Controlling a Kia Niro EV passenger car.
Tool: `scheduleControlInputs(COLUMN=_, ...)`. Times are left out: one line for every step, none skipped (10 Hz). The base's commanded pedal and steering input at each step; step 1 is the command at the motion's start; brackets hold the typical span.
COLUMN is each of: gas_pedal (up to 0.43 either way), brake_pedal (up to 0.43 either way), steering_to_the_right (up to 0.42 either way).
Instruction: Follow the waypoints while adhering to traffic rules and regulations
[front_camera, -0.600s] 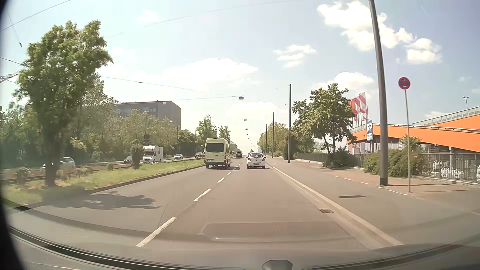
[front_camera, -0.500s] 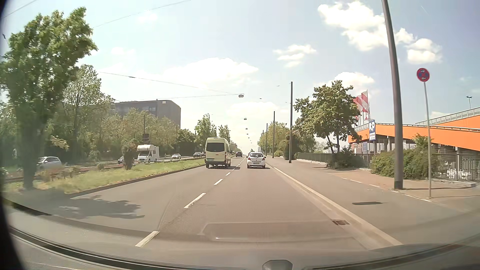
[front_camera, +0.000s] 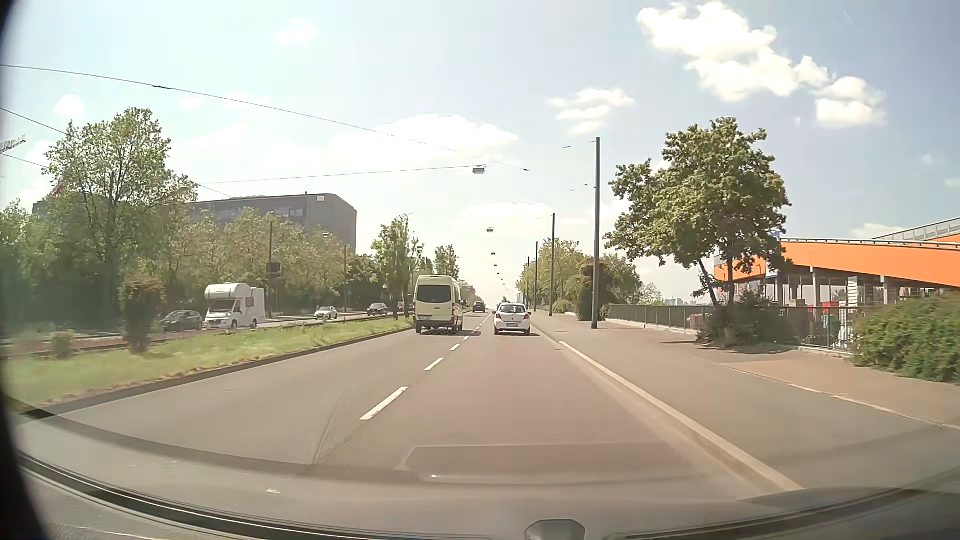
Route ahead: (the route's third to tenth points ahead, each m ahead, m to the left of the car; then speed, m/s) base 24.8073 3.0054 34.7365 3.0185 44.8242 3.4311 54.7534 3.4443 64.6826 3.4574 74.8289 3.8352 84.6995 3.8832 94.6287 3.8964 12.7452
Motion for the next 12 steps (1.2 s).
scheduleControlInputs(gas_pedal=0.028, brake_pedal=0.030, steering_to_the_right=-0.001)
scheduleControlInputs(gas_pedal=0.079, brake_pedal=0.030, steering_to_the_right=0.000)
scheduleControlInputs(gas_pedal=0.118, brake_pedal=0.030, steering_to_the_right=-0.001)
scheduleControlInputs(gas_pedal=0.138, brake_pedal=0.030, steering_to_the_right=-0.001)
scheduleControlInputs(gas_pedal=0.150, brake_pedal=0.030, steering_to_the_right=-0.001)
scheduleControlInputs(gas_pedal=0.157, brake_pedal=0.030, steering_to_the_right=-0.001)
scheduleControlInputs(gas_pedal=0.169, brake_pedal=0.030, steering_to_the_right=-0.001)
scheduleControlInputs(gas_pedal=0.177, brake_pedal=0.030, steering_to_the_right=-0.001)
scheduleControlInputs(gas_pedal=0.189, brake_pedal=0.030, steering_to_the_right=-0.001)
scheduleControlInputs(gas_pedal=0.189, brake_pedal=0.030, steering_to_the_right=-0.001)
scheduleControlInputs(gas_pedal=0.189, brake_pedal=0.030, steering_to_the_right=-0.001)
scheduleControlInputs(gas_pedal=0.189, brake_pedal=0.030, steering_to_the_right=-0.001)
